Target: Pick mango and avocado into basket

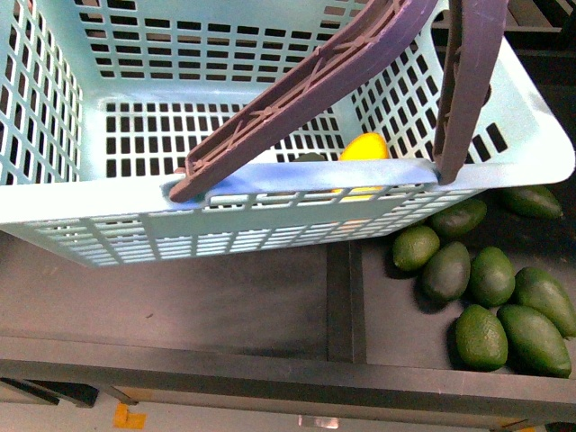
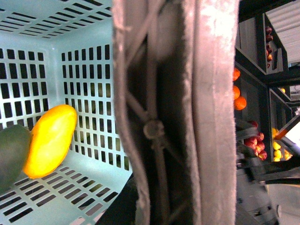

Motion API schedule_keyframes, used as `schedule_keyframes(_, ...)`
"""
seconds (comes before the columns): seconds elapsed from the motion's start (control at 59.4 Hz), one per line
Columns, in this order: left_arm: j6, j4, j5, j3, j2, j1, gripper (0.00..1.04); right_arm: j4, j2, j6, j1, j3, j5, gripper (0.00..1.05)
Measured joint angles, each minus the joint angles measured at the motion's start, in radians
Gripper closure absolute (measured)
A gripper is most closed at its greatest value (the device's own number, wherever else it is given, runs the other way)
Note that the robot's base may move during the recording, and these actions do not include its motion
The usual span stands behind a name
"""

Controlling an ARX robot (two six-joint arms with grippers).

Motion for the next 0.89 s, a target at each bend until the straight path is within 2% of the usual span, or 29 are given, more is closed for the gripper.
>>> schedule_keyframes(0.017,-0.002,0.000,0.003,0.000,0.000,0.000,0.91,-0.032,-0.143,0.016,-0.121,-0.128,0.010,0.09)
schedule_keyframes(0.152,-0.004,0.000,0.002,0.000,0.000,0.000,0.91,-0.104,-0.197,-0.003,-0.162,-0.166,0.037,0.09)
schedule_keyframes(0.354,0.002,0.000,-0.007,0.000,0.000,0.000,0.91,-0.180,-0.274,-0.035,-0.174,-0.240,0.087,0.09)
schedule_keyframes(0.421,0.001,0.000,-0.004,0.000,0.000,0.000,0.91,0.063,-0.280,-0.174,-0.201,-0.348,-0.087,0.22)
schedule_keyframes(0.522,0.000,0.000,0.000,0.000,0.000,0.000,0.91,0.220,-0.319,-0.298,-0.209,-0.447,-0.162,0.38)
schedule_keyframes(0.657,-0.001,0.000,0.002,0.000,0.000,0.000,0.91,0.241,-0.410,-0.366,-0.225,-0.529,-0.174,0.59)
schedule_keyframes(0.741,-0.001,0.000,0.001,0.000,0.000,0.000,0.91,0.236,-0.460,-0.382,-0.262,-0.579,-0.230,0.73)
schedule_keyframes(0.892,-0.001,0.000,-0.003,0.000,0.000,0.000,0.91,0.209,-0.549,-0.392,-0.285,-0.648,-0.232,0.97)
